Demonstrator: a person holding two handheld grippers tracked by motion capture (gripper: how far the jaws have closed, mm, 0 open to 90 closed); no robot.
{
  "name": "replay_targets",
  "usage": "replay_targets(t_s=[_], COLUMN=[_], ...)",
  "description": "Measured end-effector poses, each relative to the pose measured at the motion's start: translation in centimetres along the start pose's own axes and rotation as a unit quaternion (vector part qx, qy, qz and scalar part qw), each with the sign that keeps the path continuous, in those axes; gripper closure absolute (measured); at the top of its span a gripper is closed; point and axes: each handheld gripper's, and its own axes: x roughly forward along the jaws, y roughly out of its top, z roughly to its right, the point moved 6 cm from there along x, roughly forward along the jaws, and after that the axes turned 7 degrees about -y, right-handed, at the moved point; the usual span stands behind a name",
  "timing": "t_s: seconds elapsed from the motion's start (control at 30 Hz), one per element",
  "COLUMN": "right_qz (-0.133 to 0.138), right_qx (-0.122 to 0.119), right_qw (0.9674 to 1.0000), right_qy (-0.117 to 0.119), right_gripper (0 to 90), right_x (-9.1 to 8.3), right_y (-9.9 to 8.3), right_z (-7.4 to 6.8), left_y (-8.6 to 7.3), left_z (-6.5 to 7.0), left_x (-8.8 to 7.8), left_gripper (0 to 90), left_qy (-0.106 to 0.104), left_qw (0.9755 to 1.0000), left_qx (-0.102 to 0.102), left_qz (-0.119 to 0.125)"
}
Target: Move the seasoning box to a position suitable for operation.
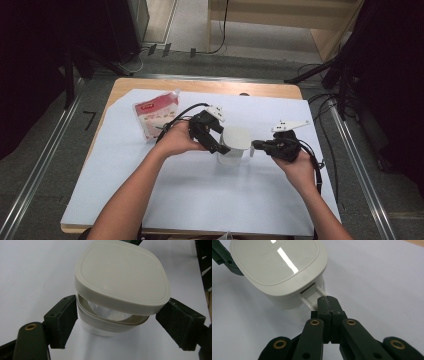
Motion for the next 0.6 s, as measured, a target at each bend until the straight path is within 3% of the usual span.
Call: replay_targets(t_s=[0.4, 0.43, 0.47, 0.57, 0.6], right_qz=[0.001, 0.002, 0.002, 0.002, 0.001], right_qx=[-0.001, -0.001, -0.001, -0.003, -0.001], right_qw=[1.0000, 1.0000, 1.0000, 1.0000, 1.0000], right_qy=[-0.002, -0.001, 0.000, 0.000, 0.002], right_gripper=[90.0, 90.0, 90.0, 90.0, 90.0], right_x=[0.0, 0.0, 0.0, 0.0, 0.0], right_y=[0.0, 0.0, 0.0, -0.1, -0.1], right_z=[0.0, 0.0, 0.0, 0.0, 0.0], left_y=[1.1, 1.1, 1.2, 1.4, 1.4], left_z=[0.5, 0.8, 1.0, 1.2, 1.3], left_x=[-0.9, -1.0, -1.0, -1.0, -1.1], left_gripper=[22.1, 28.1, 38.7, 40.3, 44.6], left_qy=[0.004, -0.024, -0.028, -0.028, -0.034], left_qw=[0.9997, 0.9994, 0.9992, 0.9991, 0.9990], left_qx=[0.020, 0.017, 0.021, 0.025, 0.025], left_qz=[0.015, 0.017, 0.018, 0.019, 0.018])
